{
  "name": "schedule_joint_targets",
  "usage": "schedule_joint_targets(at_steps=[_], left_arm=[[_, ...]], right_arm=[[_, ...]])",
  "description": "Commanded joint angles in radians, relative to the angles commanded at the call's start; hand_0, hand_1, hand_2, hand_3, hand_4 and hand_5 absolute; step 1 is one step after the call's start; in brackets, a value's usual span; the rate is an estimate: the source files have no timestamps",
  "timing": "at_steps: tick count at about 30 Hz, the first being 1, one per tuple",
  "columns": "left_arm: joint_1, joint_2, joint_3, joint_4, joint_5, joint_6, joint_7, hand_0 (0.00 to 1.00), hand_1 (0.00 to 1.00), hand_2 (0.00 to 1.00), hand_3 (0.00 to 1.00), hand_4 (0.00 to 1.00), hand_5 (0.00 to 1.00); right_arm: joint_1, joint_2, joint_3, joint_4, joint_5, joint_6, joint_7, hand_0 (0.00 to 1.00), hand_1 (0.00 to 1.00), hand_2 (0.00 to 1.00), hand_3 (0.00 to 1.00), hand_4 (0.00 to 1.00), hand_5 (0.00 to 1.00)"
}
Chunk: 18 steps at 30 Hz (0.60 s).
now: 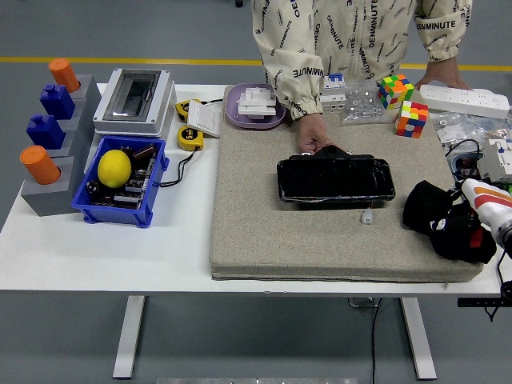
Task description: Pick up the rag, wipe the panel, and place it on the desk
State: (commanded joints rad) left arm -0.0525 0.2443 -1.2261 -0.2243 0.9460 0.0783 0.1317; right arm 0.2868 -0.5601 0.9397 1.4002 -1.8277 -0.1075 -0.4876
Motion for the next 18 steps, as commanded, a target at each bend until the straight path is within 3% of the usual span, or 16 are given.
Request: schedule_joint_targets(at_steps=[5,6,11,12,18], left_arm=[[0.000,0.000,-0.002,0.000,0.002,0.000,0.000,0.652,0.662,0.695,0.579,0.681,0.446],[0.000,0.000,-0.003,0.000,0.002,0.000,0.000,0.652,0.662,0.695,0.579,0.680,0.447],[0.000,0.000,-0.003,-0.001,0.002,0.000,0.000,0.652,0.662,0.695,0.579,0.680,0.447],[0.000,-0.001,-0.003,-0.001,0.002,0.000,0.000,0.652,0.662,0.695,0.579,0.680,0.447],[0.000,-0.001,-0.003,0.000,0.002,0.000,0.000,0.652,0.662,0.695,0.579,0.680,0.447]], right_arm=[[-0.002,-0.002,0.007,0.007,-0.001,0.002,0.001,0.704,0.643,0.726,0.646,0.998,0.391],[-0.002,-0.003,0.009,0.009,-0.001,0.002,0.001,0.730,0.671,0.746,0.727,0.998,0.417],[-0.007,-0.007,0.023,0.028,-0.006,0.003,0.001,0.730,0.671,0.746,0.727,0.998,0.417],[-0.009,-0.008,0.028,0.036,-0.006,0.004,0.001,0.752,0.688,0.775,0.769,0.998,0.455],[-0.015,-0.012,0.050,0.062,-0.005,0.016,0.006,0.752,0.688,0.775,0.769,0.998,0.455]])
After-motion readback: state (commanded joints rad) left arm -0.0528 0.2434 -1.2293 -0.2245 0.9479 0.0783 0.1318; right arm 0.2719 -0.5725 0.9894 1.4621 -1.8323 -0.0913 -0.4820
